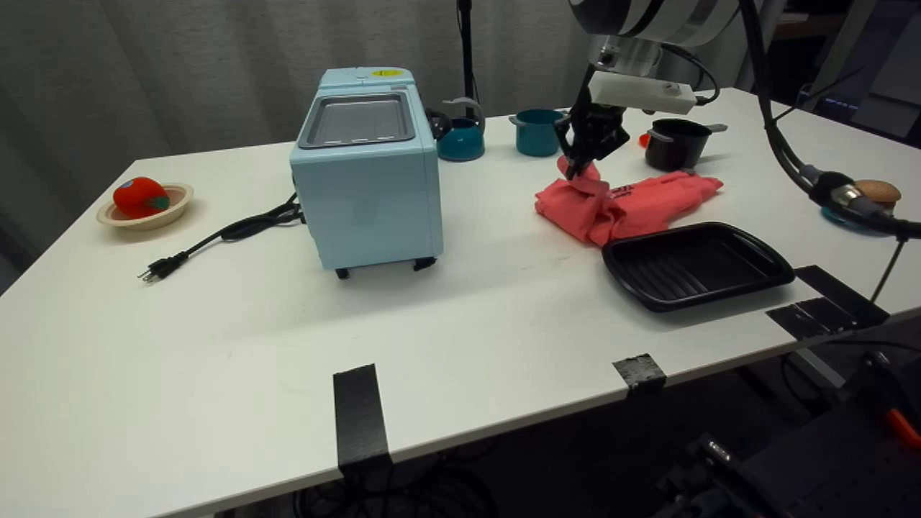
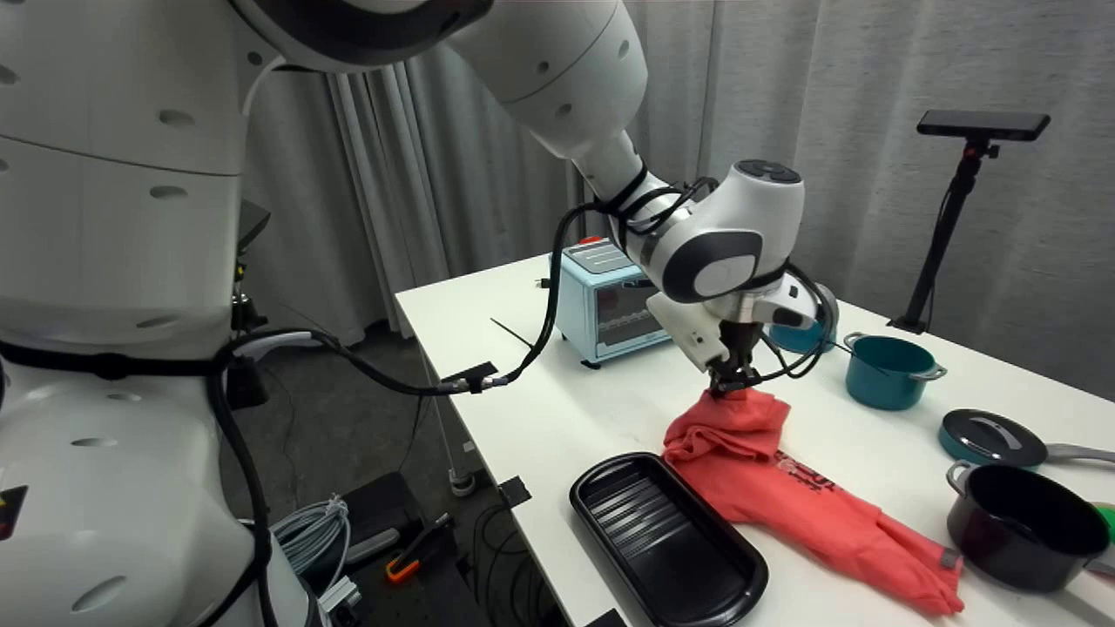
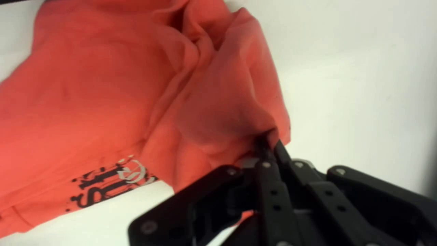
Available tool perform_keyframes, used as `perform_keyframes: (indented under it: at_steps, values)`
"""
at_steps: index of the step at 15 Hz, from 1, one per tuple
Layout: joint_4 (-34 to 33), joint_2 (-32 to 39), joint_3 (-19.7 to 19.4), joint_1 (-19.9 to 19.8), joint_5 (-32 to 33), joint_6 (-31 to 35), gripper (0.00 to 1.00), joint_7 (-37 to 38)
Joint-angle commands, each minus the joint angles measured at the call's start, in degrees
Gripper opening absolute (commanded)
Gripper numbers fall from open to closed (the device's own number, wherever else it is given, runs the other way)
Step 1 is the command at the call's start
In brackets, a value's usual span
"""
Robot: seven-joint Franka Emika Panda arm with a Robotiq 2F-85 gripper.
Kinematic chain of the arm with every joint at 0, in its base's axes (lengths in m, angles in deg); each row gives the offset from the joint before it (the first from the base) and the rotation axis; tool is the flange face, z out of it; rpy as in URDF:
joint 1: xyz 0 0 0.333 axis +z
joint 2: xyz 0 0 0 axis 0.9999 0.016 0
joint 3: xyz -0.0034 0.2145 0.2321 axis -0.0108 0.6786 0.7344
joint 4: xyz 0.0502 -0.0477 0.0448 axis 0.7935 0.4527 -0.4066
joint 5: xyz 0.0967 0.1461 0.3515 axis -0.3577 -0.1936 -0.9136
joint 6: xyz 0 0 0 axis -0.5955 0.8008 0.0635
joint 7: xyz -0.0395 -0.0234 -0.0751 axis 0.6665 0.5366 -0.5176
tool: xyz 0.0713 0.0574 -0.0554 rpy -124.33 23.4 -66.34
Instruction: Unfold the cloth on the table
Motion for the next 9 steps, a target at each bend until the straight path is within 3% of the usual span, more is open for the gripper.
perform_keyframes:
  at_steps: [1, 9]
  values:
    - [3.91, -3.46, 3.30, 0.44, -3.27, 4.31, 0.01, -4.96]
    - [8.10, -8.66, 12.75, -0.45, -14.44, 10.30, 0.01, -19.40]
